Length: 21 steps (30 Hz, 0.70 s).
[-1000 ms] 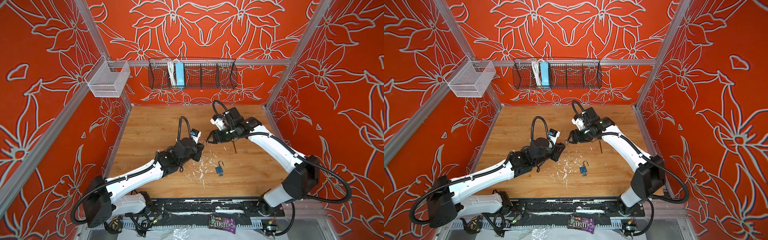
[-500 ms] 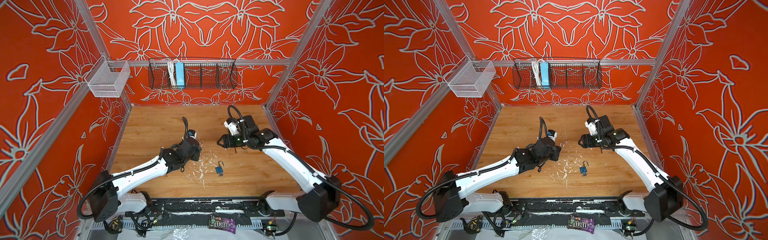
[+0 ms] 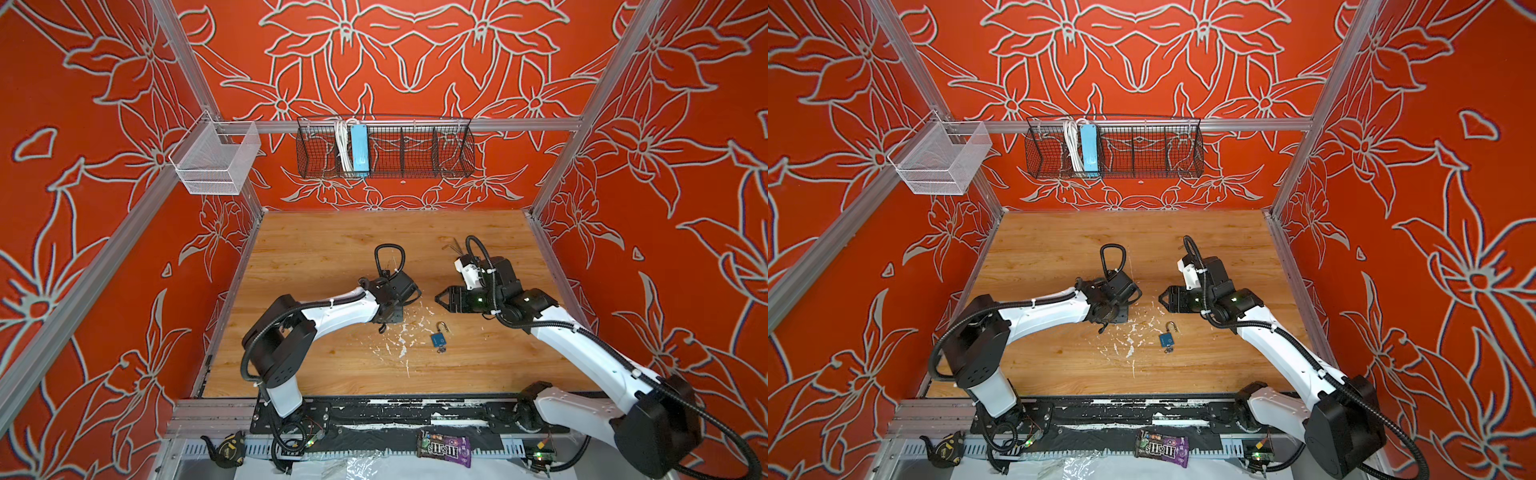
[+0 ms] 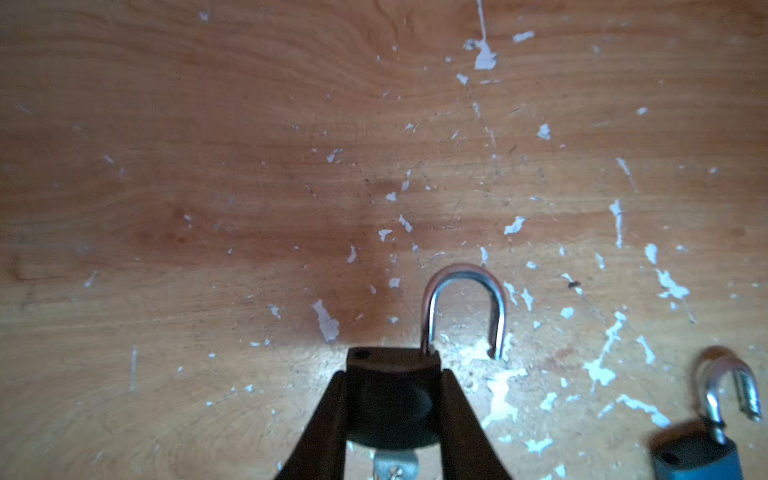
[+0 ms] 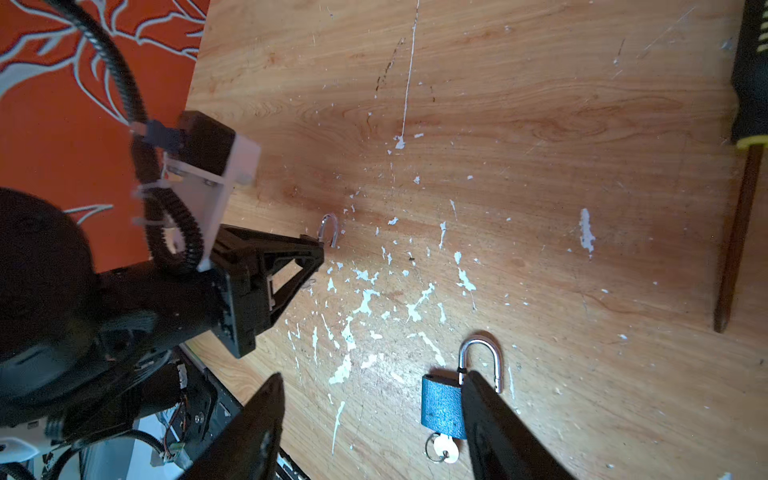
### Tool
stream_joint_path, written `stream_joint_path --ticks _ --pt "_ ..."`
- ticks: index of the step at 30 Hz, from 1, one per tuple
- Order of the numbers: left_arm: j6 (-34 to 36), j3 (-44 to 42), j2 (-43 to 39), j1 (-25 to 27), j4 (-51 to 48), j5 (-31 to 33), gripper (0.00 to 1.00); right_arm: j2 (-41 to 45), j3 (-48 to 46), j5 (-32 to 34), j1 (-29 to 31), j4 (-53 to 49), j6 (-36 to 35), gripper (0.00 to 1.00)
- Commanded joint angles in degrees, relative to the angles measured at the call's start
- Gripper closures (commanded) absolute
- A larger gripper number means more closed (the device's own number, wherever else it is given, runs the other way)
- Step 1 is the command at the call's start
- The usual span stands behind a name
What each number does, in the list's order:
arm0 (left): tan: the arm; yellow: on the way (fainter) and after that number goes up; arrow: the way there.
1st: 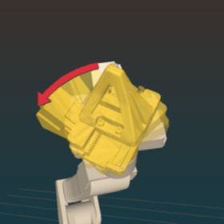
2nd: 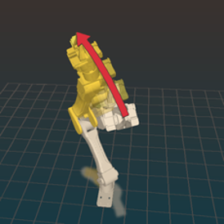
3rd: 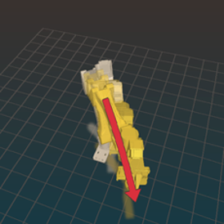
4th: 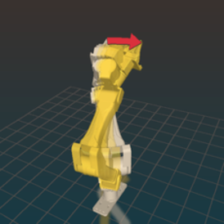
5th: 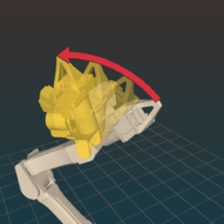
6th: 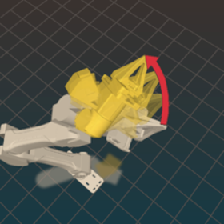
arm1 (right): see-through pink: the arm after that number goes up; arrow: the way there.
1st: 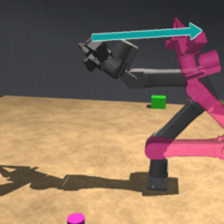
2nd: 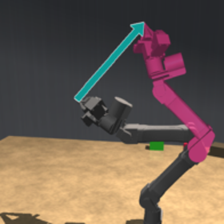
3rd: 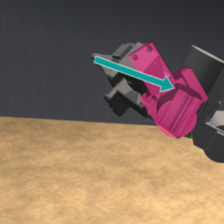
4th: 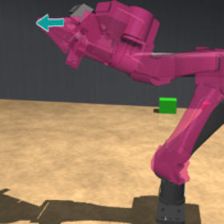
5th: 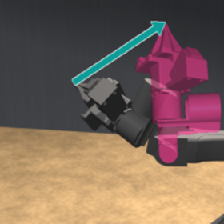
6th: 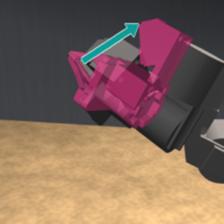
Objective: Unlock with the key
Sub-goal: 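Lower the open black padlock to the table with the left gripper while the right withdraws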
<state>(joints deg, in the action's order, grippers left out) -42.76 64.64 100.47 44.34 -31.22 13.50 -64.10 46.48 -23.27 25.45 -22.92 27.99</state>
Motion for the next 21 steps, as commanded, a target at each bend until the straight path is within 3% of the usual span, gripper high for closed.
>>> stream_joint_path --ticks 1,9,15,21 --pt "-2.24 2.01 2.51 -0.92 -2.0 -1.67 1.0 0.76 -1.13 0.65 -0.52 3.98 2.69 0.31" --pt "-2.59 1.81 5.58 -1.36 -0.86 -2.4 0.99 2.99 -2.71 2.02 -1.0 4.49 2.95 0.31" --pt "-1.62 1.19 5.69 -1.36 -0.73 -2.77 0.83 3.0 -3.56 1.44 -1.36 5.06 3.65 0.31" --pt "-1.28 1.25 5.1 -1.51 -0.57 -3.8 0.58 3.55 -3.26 1.55 -1.63 4.61 3.33 0.31"
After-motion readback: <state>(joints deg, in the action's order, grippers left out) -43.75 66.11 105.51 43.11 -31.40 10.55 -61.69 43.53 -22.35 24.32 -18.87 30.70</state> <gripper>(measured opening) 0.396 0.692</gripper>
